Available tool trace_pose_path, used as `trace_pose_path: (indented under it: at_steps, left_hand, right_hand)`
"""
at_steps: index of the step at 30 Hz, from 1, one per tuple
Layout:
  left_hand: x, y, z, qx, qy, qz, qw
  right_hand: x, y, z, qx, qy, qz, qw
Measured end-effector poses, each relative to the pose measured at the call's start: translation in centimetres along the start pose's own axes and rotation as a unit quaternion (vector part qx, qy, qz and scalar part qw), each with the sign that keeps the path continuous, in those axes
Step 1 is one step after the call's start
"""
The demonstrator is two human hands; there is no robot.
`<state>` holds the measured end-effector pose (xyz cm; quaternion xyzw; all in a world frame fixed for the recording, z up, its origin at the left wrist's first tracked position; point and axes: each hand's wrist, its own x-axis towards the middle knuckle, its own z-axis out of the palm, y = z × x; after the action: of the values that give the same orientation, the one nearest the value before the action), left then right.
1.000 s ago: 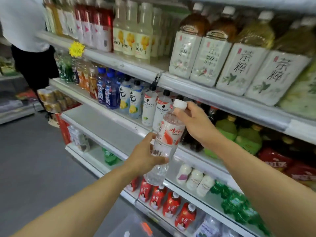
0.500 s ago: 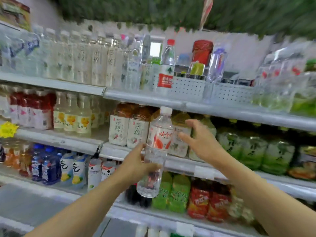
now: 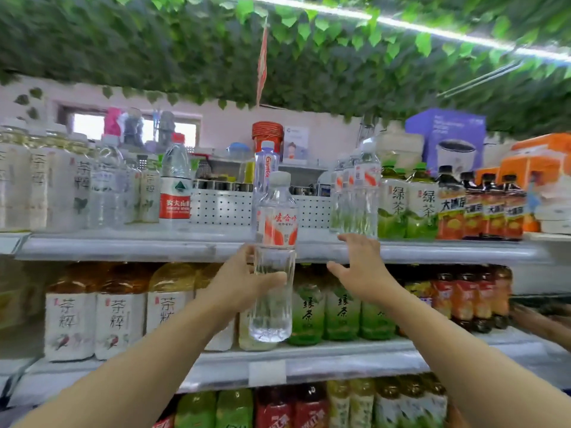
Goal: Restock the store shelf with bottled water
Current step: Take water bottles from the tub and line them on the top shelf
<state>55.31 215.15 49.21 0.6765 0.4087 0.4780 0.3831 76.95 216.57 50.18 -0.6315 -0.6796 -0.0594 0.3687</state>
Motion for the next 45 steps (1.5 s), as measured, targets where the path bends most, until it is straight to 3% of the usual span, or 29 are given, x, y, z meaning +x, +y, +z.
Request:
trace_pose_path:
  at_steps: [8,16,26,31,45]
  left_hand:
    - [9.6,4.9,3.8,-0.003,0.009,0.04,0.999]
    - [18.3,7.8,6.1,0.016,0.055,0.063,0.996]
    - [24.7,5.9,10.3,0.019,0.081,0.039,0.996]
    - [26.4,4.6,10.9,0.027,0.068,0.037,0.997]
    - [28.4,2.8,9.7,0.073,-0.017,-0.001,0.997]
  right_hand:
    - [5.9,4.9,-0.6,-0.023,0.032,-0.017,0.999]
    - [9.6,8.5,2.2,-0.074,0.046,-0.147,0.985]
    - [11.4,11.7,5.4,-0.078,0.106,-0.25,0.959]
    - [11.7,12.4,6.4,-0.079,0.164,-0.259,0.948]
    - [11.4,11.9,6.7,-0.101,0.171,-0.241,0.95]
